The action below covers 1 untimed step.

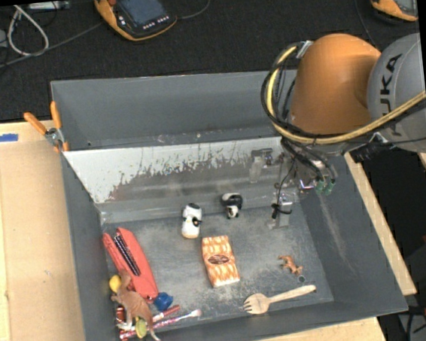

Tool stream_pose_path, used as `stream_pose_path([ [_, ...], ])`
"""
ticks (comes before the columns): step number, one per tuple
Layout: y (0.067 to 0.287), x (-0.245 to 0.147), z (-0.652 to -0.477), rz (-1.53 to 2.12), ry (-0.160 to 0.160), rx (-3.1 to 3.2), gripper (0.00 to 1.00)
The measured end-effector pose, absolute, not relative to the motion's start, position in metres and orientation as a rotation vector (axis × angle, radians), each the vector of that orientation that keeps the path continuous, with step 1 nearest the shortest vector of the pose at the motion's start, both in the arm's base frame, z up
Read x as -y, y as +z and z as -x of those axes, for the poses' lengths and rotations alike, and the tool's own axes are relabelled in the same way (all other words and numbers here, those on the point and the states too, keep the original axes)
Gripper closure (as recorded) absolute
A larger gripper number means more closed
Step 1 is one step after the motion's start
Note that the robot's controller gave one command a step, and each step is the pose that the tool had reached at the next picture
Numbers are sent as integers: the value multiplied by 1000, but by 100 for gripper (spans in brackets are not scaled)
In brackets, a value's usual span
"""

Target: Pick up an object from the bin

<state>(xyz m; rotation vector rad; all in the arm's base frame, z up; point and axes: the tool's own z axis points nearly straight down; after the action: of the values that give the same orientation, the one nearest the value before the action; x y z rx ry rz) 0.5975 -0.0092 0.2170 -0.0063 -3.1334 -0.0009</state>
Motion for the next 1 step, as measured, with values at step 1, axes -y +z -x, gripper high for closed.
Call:
stream_pose_path([
  [1, 221, 9, -598, 6, -1, 3140, 0],
])
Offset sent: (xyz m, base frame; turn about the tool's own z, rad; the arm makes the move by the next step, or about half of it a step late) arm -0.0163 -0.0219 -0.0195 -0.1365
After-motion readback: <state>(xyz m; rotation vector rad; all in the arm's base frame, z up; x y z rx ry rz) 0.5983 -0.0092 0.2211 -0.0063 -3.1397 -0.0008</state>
